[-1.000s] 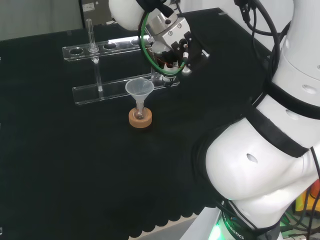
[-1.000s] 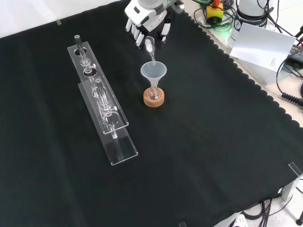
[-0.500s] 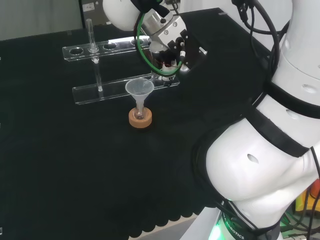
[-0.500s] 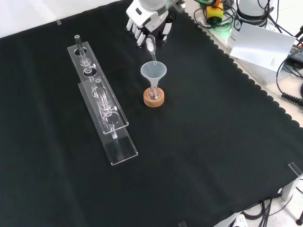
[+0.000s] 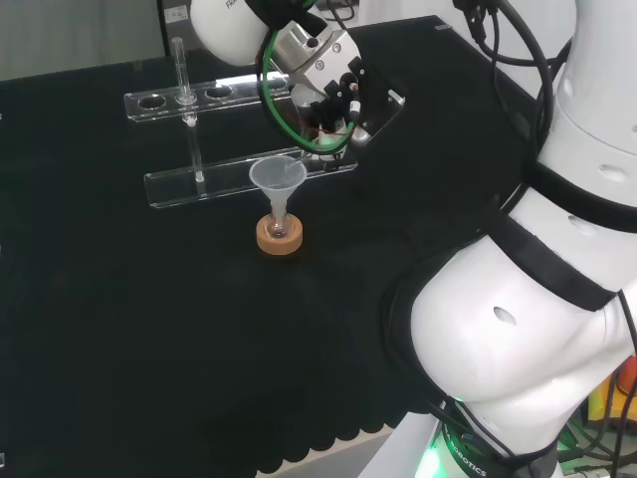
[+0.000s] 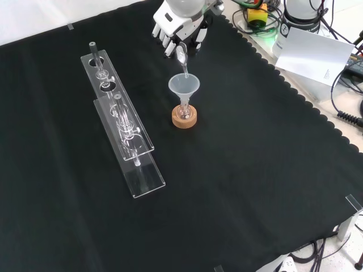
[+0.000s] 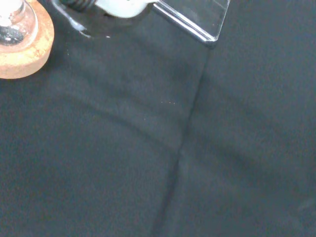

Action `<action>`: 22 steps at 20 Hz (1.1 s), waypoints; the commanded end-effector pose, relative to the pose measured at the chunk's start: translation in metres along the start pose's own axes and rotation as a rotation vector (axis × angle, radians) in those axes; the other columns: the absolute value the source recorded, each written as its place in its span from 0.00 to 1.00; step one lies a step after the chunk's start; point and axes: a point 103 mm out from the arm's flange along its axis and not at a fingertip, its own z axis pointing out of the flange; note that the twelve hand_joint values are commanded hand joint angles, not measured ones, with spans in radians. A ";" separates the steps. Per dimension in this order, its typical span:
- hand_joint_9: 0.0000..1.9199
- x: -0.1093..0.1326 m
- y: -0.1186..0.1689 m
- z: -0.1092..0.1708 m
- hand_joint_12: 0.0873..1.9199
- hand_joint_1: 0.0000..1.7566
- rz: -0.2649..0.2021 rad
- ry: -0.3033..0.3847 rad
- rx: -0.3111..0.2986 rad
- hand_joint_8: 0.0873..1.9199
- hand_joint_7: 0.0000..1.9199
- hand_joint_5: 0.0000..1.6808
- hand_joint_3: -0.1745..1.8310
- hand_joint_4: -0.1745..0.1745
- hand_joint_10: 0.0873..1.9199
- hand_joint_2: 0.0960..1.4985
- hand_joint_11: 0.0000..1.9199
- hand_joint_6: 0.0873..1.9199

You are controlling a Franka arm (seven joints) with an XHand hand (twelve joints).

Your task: Pour all the NaCl from the weighing funnel into the round-bottom flask.

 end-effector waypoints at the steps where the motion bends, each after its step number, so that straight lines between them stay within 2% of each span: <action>1: 0.57 0.000 0.000 -0.003 0.53 0.70 -0.006 -0.008 0.005 0.42 0.55 0.64 0.16 0.62 0.21 0.65 0.44 0.48; 5: 0.57 -0.003 0.001 -0.005 0.52 0.70 -0.007 -0.010 0.014 0.42 0.55 0.64 0.16 0.61 0.21 0.65 0.44 0.48; 18: 0.57 0.002 0.002 -0.015 0.52 0.70 0.002 -0.077 0.024 0.42 0.55 0.64 0.17 0.60 0.20 0.65 0.44 0.48; 20: 0.57 -0.007 0.003 -0.009 0.52 0.70 -0.004 -0.067 0.020 0.42 0.55 0.64 0.17 0.60 0.20 0.65 0.44 0.48; 22: 0.57 -0.006 0.003 -0.010 0.52 0.70 -0.001 -0.076 0.024 0.42 0.55 0.64 0.17 0.59 0.20 0.65 0.44 0.48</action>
